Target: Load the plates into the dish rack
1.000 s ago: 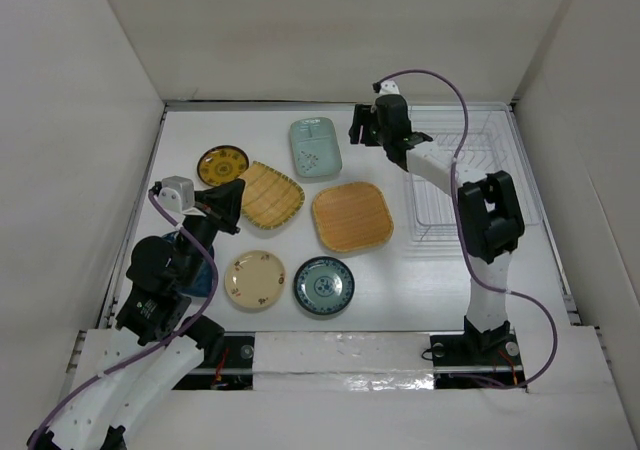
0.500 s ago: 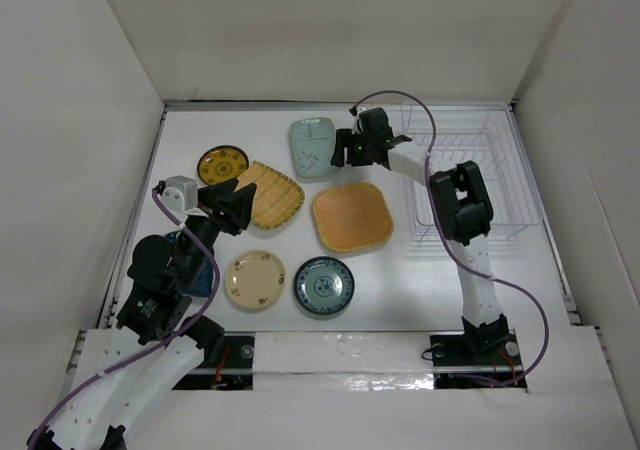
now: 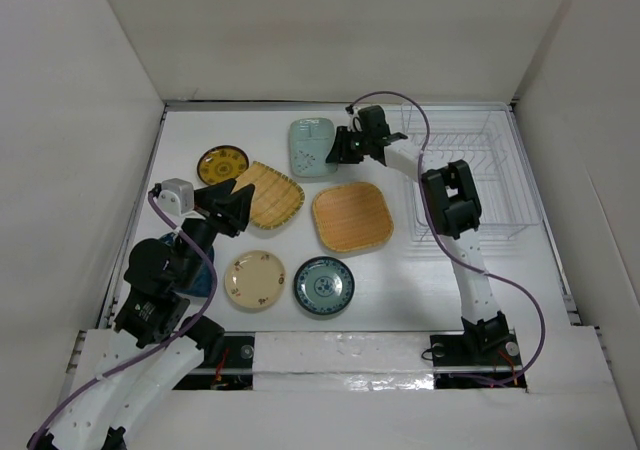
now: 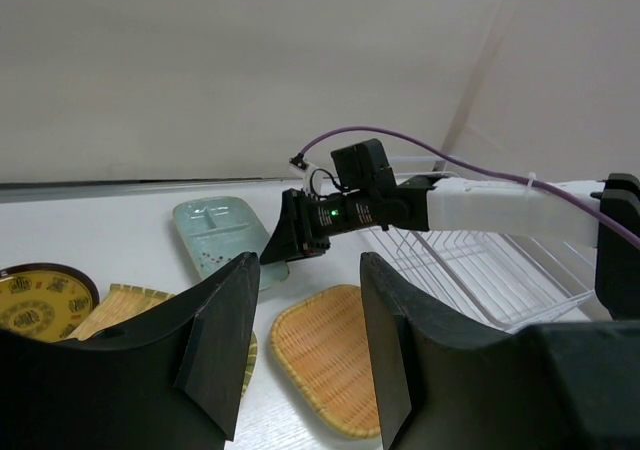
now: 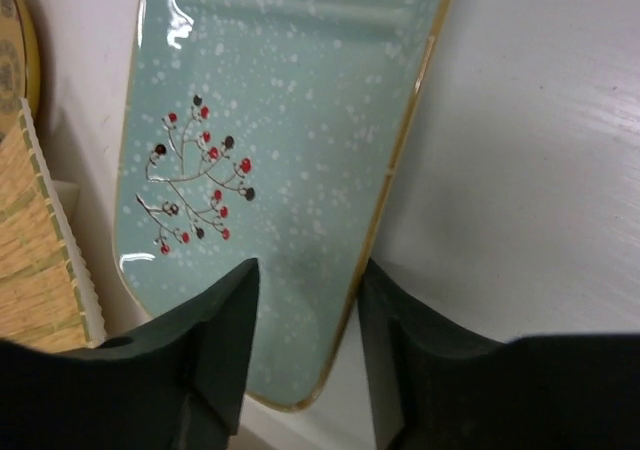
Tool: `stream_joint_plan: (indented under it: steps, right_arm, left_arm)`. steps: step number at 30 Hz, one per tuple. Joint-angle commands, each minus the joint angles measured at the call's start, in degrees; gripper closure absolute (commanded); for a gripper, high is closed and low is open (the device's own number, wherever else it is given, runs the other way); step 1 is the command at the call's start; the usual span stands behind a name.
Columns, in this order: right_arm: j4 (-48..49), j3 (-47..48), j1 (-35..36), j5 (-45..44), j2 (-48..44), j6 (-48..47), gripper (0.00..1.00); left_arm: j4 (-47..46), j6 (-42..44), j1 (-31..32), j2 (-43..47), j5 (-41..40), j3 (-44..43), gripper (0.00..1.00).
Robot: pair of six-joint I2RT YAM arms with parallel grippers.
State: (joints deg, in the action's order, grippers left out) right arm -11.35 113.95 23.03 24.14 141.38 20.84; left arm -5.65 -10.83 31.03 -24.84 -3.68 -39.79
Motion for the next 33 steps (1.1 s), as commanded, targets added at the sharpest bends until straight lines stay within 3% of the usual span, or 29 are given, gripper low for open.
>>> stream_joint_plan:
  steps: [1, 3, 4, 7, 22, 29, 33]
  right_arm:
    - [-0.8, 1.2, 0.1, 2.3, 2.9, 2.5, 0.62]
    - [-0.7, 1.1, 0.1, 1.4, 2.8, 3.3, 0.72]
    - [-0.3, 0.7, 0.1, 0.8, 2.5, 3.5, 0.85]
    - [2.2, -1.3, 0.6, -1.7, -0.3, 4.5, 1.0]
    - [20.9, -17.7, 2.2, -10.2, -25.4, 6.2, 1.0]
    - [21.3, -26.8, -4.8, -13.1, -40.5, 5.0, 1.0]
    - [16.7, -33.4, -11.3, -21.2, -51.5, 0.3, 1.0]
  left_arm:
    - [-2.2, 0.4, -0.1, 1.1, -0.5, -1.4, 0.58]
    - [-2.1, 0.5, -0.1, 1.1, -0.4, -1.5, 0.58]
    - [-2.2, 0.5, -0.1, 1.0, -0.4, -1.5, 0.58]
    - [-2.2, 0.5, -0.1, 1.0, -0.4, -1.5, 0.58]
    - [-1.5, 0.5, -0.1, 1.5, 1.3, -2.1, 0.55]
    - [0.1, -0.5, -0.1, 2.1, 7.3, -4.1, 0.52]
    - [0.5, -1.6, -0.1, 3.5, 11.7, -5.0, 0.51]
